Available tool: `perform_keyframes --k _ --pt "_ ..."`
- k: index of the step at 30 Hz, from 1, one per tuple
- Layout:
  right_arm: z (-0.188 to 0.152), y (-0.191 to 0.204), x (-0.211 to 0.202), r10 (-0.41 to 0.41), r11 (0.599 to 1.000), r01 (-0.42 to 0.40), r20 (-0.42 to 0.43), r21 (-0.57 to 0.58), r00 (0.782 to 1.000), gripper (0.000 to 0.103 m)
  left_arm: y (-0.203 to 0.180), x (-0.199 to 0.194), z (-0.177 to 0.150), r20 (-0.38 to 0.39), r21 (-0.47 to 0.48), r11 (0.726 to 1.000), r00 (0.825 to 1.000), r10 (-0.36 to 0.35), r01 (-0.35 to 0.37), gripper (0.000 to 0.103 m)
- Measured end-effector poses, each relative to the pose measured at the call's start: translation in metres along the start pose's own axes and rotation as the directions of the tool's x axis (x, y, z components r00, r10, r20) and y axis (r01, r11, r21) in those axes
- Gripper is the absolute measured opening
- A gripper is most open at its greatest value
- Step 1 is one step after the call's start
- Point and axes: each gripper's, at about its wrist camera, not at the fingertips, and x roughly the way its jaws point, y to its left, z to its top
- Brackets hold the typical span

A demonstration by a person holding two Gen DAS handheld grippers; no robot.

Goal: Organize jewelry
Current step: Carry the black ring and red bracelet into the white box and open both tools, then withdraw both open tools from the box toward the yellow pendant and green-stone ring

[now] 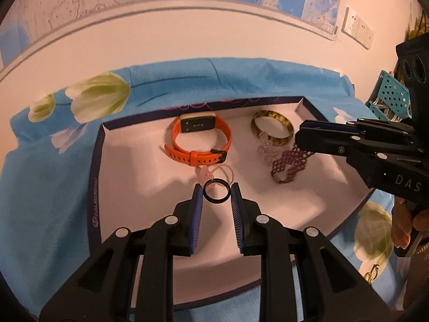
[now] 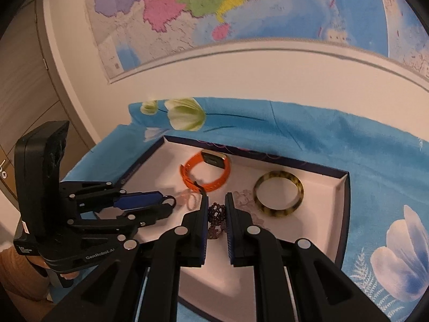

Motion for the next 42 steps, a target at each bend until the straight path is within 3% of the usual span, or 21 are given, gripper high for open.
perform_keyframes --k 13,19,26,29,42 --pt "-0.009 -0.019 0.008 -0.057 0.998 0.059 -0.04 0.037 0.998 0.013 0.001 0.017 0.001 -0.047 -0.01 1.0 0.999 -0.018 0.018 0.022" --pt "-0.013 -0.024 0.006 -0.09 0.994 0.093 -0.044 0.058 0.995 0.015 -0.003 0.014 0.0 -0.038 -0.013 1.0 0.999 -0.019 0.018 0.028" --pt "-0.019 -0.022 -0.011 -0.11 0.992 0.11 -0.013 0.062 0.994 0.032 -0.006 -0.013 -0.006 0.031 -0.009 1.0 1.0 -0.002 0.002 0.039" --pt "-0.024 -0.017 -0.022 -0.121 0.991 0.12 0.011 0.061 0.993 0.049 -0.008 -0.032 -0.012 0.071 -0.009 1.0 0.997 0.006 -0.006 0.041" --pt "-0.064 0.017 -0.074 -0.067 0.998 0.067 0.048 0.01 0.997 0.049 -0.008 -0.091 -0.053 0.157 0.002 1.0 0.988 0.016 -0.016 0.045"
